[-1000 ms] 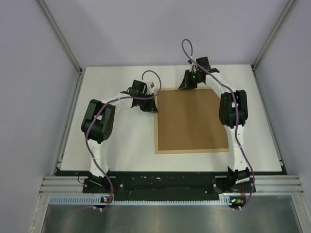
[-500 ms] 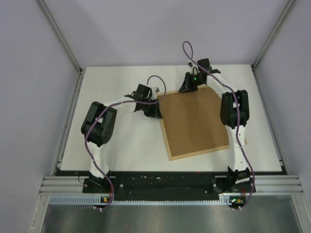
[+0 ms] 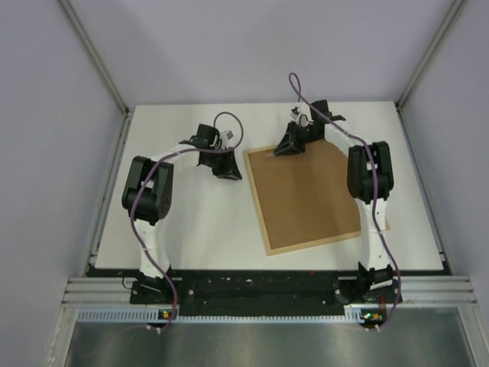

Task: Take the photo out of the frame
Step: Release the photo frame item from the photo frame.

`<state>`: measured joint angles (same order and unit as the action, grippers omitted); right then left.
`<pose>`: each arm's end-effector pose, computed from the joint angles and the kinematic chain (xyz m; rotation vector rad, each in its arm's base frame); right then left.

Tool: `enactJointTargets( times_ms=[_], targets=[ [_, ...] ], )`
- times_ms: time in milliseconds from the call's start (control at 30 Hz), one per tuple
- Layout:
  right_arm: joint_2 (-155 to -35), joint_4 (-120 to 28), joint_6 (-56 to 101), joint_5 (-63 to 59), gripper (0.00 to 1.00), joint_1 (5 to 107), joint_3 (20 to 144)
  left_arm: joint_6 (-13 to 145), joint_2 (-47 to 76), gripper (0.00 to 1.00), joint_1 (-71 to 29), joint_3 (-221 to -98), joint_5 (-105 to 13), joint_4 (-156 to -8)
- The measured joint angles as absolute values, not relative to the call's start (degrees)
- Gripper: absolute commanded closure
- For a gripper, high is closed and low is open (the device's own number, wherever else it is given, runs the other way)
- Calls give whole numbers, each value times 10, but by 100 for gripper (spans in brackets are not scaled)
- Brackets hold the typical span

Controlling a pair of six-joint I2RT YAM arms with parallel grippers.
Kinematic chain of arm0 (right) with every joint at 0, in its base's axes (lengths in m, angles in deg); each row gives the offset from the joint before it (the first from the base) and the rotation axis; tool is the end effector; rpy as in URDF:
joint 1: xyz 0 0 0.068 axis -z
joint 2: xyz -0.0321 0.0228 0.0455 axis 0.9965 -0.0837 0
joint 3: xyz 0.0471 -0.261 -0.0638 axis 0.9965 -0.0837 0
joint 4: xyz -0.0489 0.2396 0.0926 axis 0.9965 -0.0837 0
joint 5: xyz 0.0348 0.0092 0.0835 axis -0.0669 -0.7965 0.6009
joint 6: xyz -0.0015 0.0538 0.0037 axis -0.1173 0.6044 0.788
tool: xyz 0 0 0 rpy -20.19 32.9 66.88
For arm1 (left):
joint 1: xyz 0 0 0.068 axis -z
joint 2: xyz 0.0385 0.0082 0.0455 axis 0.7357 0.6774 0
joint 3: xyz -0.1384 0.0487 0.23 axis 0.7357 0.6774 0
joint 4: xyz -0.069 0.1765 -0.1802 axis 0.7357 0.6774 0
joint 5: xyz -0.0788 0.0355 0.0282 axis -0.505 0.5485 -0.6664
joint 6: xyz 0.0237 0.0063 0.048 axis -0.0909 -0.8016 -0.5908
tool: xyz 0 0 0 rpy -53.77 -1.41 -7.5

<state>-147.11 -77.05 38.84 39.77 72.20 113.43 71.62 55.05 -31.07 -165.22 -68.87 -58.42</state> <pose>0.4802 0.1386 0.1710 -0.1098 2.5770 1.3485 0.3952 -0.1348 0.1578 0.1693 2.6494 -0.9190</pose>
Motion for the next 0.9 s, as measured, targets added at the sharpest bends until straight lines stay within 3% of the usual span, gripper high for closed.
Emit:
enactJointTargets(
  times_ms=[533,900],
  targets=[
    [-1535,-749,428,468,100,715,1133,751,633,69,-297,-1734,-734,-607],
    [-1553,-744,444,499,100,704,1136,751,656,76,-297,-1769,-741,-597]
  ],
)
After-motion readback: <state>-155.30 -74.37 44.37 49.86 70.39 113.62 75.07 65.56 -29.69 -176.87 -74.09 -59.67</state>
